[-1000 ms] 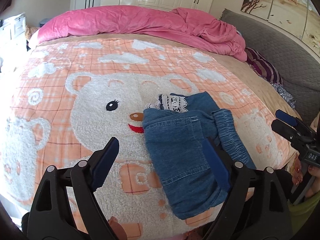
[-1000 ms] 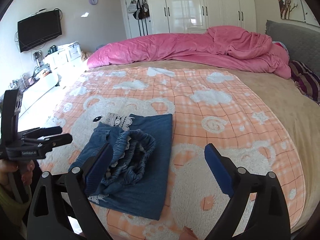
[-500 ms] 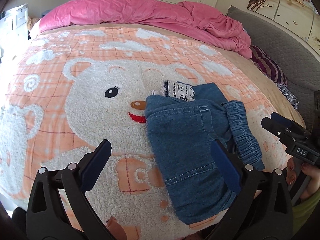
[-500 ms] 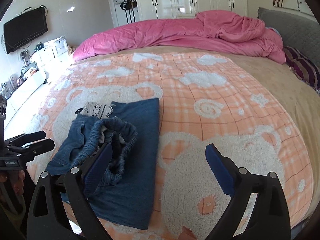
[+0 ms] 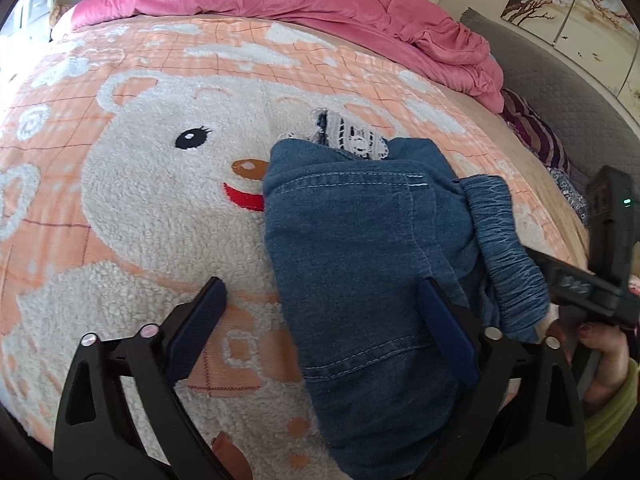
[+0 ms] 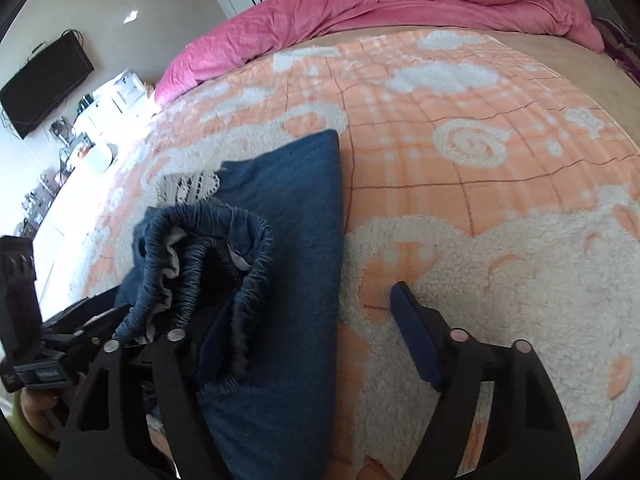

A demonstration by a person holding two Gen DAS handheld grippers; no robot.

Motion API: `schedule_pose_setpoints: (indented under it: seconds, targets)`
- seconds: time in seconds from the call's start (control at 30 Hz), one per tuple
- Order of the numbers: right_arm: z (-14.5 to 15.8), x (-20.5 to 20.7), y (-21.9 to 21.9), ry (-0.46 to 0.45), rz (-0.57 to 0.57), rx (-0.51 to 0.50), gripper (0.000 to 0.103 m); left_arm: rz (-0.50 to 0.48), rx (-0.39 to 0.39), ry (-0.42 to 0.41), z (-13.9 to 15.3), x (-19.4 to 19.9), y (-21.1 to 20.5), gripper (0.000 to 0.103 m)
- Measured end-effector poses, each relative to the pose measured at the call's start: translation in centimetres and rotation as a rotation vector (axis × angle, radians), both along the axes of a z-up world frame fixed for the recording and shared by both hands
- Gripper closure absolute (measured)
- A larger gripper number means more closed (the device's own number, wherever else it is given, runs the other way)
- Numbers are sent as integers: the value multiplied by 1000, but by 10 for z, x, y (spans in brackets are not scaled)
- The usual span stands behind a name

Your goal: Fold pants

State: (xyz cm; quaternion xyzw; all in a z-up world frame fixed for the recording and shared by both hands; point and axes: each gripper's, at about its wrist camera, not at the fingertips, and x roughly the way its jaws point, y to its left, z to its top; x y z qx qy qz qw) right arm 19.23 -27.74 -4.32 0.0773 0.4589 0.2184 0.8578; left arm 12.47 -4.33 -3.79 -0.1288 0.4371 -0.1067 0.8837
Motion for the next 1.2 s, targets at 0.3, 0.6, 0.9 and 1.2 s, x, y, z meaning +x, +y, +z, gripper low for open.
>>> schedule_pose_setpoints:
  seconds: [0.3, 0.6, 0.9, 1.2]
  targets:
    - [-3, 1, 3, 15, 66, 96, 84, 4, -83, 8, -5, 7, -9, 42]
    - [29, -28, 29, -179, 93, -9, 93, -24, -28, -76, 19, -3, -19, 83]
    - [65, -9, 59, -291, 130, -14, 93, 8, -15, -139, 55, 17, 7, 83]
    - [76, 33, 85, -324, 132, -10, 93, 33, 16, -167, 67, 51, 30, 83]
